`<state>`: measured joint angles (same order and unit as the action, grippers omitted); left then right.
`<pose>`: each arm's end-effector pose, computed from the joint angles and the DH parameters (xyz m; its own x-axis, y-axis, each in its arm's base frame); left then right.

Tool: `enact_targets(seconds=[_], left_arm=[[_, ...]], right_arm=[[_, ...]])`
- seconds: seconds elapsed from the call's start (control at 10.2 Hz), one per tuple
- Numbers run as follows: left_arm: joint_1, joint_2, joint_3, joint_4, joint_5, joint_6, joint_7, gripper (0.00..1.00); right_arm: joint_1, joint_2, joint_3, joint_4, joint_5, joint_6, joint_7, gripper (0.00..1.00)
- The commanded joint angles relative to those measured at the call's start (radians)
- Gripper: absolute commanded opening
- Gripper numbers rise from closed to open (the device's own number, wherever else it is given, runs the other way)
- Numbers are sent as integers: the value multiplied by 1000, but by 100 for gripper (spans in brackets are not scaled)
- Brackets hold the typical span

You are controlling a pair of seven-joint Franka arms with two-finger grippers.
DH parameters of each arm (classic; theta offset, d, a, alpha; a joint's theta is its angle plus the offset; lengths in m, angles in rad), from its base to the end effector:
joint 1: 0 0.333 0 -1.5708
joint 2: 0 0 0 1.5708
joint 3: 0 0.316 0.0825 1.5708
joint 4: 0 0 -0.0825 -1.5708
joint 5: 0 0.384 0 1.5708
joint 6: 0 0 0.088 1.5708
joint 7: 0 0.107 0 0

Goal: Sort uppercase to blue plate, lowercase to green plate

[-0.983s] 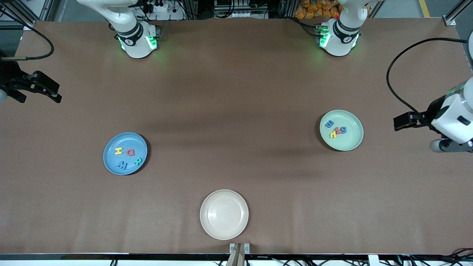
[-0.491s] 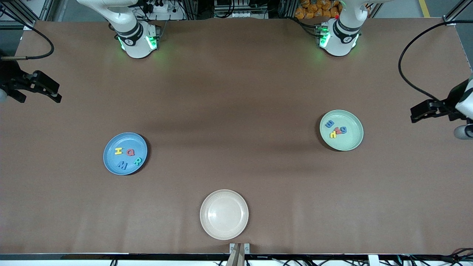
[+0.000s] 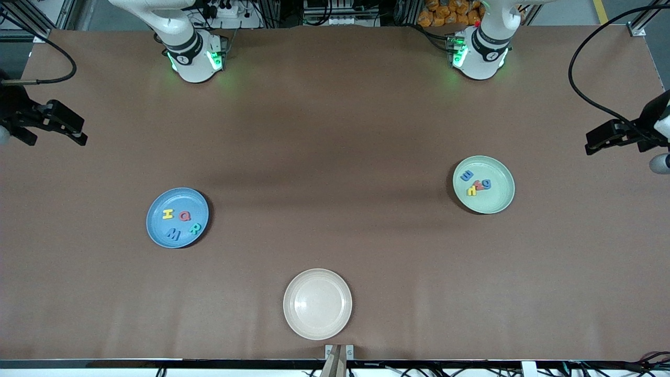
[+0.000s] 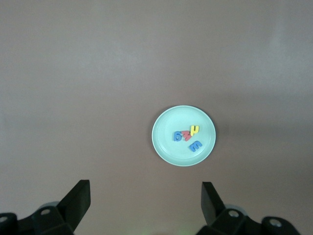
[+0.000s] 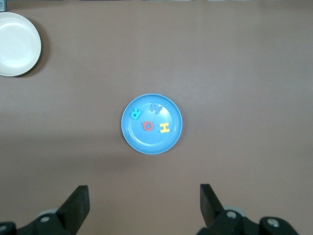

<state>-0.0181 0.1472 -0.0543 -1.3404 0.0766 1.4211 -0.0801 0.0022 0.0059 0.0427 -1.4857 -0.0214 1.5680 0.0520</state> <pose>0.5837 -0.0305 0.6354 0.9980 0.0191 -0.0602 0.0147 -0.9972 -0.0734 0.5561 0.0226 0.6612 0.9970 -0.0073 0.0773 -0.0086 -0.9998 0.0171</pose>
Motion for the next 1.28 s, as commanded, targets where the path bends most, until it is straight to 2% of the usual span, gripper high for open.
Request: enact_targets(seconds=[0.0,1.18], left_arm=[[-8,-66,27,-86,-24,33,17,100],[7,-124,33,-177,-24,32,0,100]], right_arm=[[-2,3,5,15,12,-11,9,100],[-5,0,0,-25,12,-6,8,100]])
